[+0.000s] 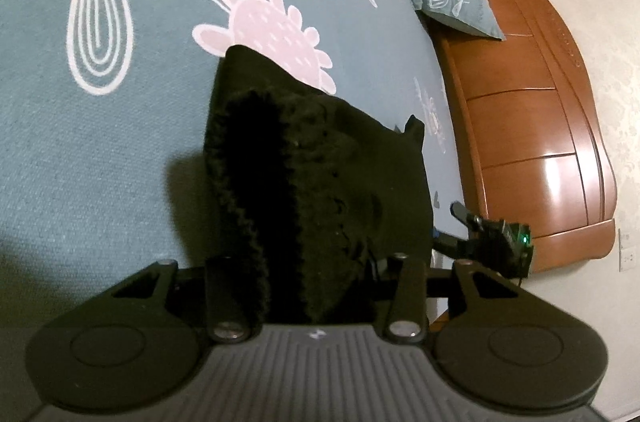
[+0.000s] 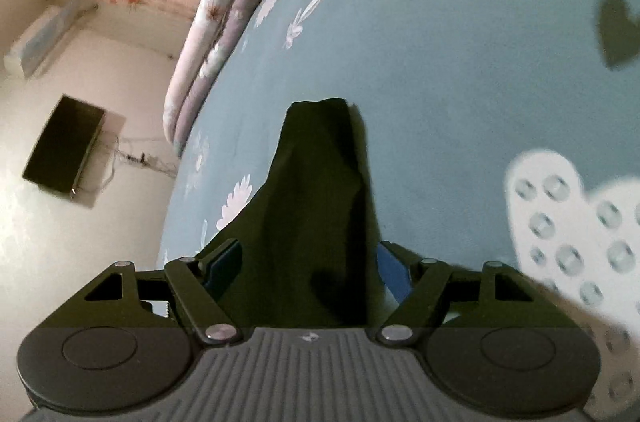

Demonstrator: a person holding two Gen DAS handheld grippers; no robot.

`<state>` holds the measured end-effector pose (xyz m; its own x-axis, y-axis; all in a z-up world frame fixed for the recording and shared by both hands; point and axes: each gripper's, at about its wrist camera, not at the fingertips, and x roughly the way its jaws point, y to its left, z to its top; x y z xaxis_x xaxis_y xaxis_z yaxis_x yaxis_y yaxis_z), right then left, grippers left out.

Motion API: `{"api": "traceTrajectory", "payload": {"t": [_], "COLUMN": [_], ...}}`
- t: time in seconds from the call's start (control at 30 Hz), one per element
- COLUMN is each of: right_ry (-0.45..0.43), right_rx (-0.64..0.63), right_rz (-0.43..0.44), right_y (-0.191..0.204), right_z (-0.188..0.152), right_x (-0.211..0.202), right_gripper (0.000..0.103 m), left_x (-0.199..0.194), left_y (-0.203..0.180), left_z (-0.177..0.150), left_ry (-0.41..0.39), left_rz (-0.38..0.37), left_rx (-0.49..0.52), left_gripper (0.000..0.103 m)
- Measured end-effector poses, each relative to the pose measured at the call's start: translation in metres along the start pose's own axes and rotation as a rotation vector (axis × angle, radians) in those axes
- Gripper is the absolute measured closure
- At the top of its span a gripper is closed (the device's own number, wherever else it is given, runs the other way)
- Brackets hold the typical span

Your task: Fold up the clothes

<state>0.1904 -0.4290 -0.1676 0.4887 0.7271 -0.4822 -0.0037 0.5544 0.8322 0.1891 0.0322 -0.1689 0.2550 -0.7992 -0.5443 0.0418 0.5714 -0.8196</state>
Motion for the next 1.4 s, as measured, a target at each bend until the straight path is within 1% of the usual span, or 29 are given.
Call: {"api": "traceTrajectory", "payload": {"t": [0.1, 0.13, 0.2, 0.27, 0.3, 0.33, 0.37, 0.4, 0.47, 0.6, 0.73, 0.77, 0.83, 0.9, 0.97, 1.0, 1.03, 1.07, 1.2, 1.33, 1.4], "right_ry": [0.046, 0.06, 0.083, 0.084, 0.08, 0.075, 0.073, 0.074, 0.06, 0.002, -0.06, -0.07, -0.082, -0.074, -0.064, -0.059, -0.054, -0.054, -0.036, 0.046, 0.077], "right_rx": [-0.049, -0.059, -0.067, -0.058, -0.045, -0.025, -0.003, 0.016, 0.044, 0.033, 0.028, 0.025, 0.027, 0.01, -0.01, -0.02, -0.018, -0.014, 0.001, -0.023, -0.072], "right_rz": [-0.027, -0.029, -0.019, -0.002, 0.002, 0.002, -0.006, -0.017, -0.013, -0.036, 0.005, 0.01, 0.014, -0.007, -0.038, -0.053, -0.068, -0.07, -0.023, 0.04, 0.039], "right_y": [0.011, 0.013, 0.011, 0.004, 0.001, -0.003, -0.007, -0.011, -0.014, -0.002, 0.005, 0.006, 0.005, 0.002, -0.001, -0.002, -0.005, -0.009, -0.017, -0.01, 0.0], "right_z": [-0.001, -0.005, -0.015, -0.022, -0.022, -0.021, -0.02, -0.02, -0.021, -0.027, -0.032, -0.033, -0.035, -0.035, -0.035, -0.035, -0.035, -0.033, -0.026, -0.018, -0.017], "right_x": [0.009, 0.007, 0.0, -0.005, -0.006, -0.005, -0.003, -0.001, -0.003, -0.018, -0.036, -0.039, -0.044, -0.043, -0.042, -0.041, -0.041, -0.041, -0.034, -0.006, 0.009], "right_gripper": [0.024, 0.026, 0.034, 0.048, 0.053, 0.066, 0.086, 0.09, 0.091, 0.094, 0.094, 0.094, 0.094, 0.094, 0.081, 0.077, 0.057, 0.052, 0.051, 0.051, 0.054], "left_x": [0.002, 0.002, 0.004, 0.004, 0.004, 0.004, 0.004, 0.004, 0.003, 0.001, 0.0, 0.0, 0.0, 0.0, 0.001, 0.002, 0.002, 0.003, 0.003, 0.004, 0.005], "left_y": [0.001, 0.001, 0.001, 0.003, 0.003, 0.003, 0.003, 0.002, 0.0, -0.002, -0.007, -0.011, -0.018, -0.023, -0.024, -0.022, -0.021, -0.019, -0.011, -0.009, -0.01], "left_z": [0.001, 0.001, 0.002, 0.003, 0.003, 0.004, 0.004, 0.004, 0.003, 0.003, 0.002, 0.002, 0.003, 0.006, 0.009, 0.009, 0.009, 0.009, 0.008, 0.009, 0.009], "left_ry": [-0.001, -0.001, -0.001, 0.002, 0.004, 0.006, 0.008, 0.007, 0.0, -0.005, -0.018, -0.022, -0.027, -0.029, -0.023, -0.02, -0.018, -0.016, -0.013, -0.007, -0.003], "left_rz": [-0.004, -0.005, -0.008, -0.014, -0.017, -0.017, -0.016, -0.012, 0.0, 0.023, 0.05, 0.062, 0.056, 0.052, 0.06, 0.065, 0.071, 0.077, 0.063, 0.053, 0.053], "left_rx": [-0.004, -0.005, -0.007, -0.007, -0.009, -0.01, -0.011, -0.012, -0.013, -0.019, -0.018, -0.007, 0.013, 0.027, 0.021, 0.014, 0.01, 0.006, -0.024, -0.037, -0.036], "left_gripper": [0.06, 0.06, 0.06, 0.06, 0.06, 0.06, 0.06, 0.059, 0.06, 0.065, 0.066, 0.066, 0.066, 0.066, 0.066, 0.065, 0.065, 0.065, 0.063, 0.063, 0.063]}}
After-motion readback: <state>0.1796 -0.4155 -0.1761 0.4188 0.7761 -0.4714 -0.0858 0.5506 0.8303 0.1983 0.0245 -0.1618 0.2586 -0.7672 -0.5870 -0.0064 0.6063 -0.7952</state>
